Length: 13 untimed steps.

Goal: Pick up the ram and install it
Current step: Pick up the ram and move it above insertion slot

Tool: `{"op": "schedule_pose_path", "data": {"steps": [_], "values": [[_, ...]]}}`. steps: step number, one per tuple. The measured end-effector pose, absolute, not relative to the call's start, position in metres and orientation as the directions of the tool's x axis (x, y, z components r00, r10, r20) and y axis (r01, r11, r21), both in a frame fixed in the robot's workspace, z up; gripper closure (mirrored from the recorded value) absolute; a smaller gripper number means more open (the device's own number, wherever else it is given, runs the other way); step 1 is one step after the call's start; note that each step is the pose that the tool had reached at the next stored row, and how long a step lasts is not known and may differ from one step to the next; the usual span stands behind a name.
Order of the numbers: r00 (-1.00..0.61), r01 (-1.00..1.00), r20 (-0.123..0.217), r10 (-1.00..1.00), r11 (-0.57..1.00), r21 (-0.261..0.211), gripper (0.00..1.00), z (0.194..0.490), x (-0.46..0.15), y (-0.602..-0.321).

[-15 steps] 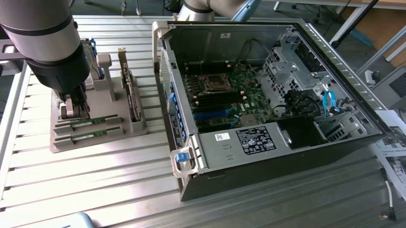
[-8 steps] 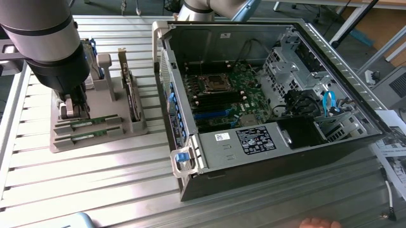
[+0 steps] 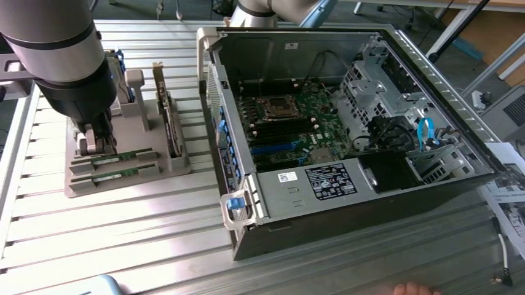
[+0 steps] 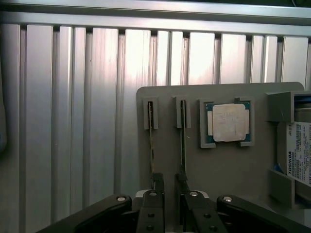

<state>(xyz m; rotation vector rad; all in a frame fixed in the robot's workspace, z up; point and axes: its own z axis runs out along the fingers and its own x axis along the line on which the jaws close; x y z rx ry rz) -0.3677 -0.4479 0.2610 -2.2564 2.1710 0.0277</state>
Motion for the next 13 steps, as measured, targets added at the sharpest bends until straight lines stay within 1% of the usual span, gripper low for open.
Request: {"op": "schedule_pose_path", "data": {"steps": [13], "values": [[0.039,-0.999,-0.02,-0.999,-0.039,0.005,0.76,0.247,-0.368,-0.448]]}}
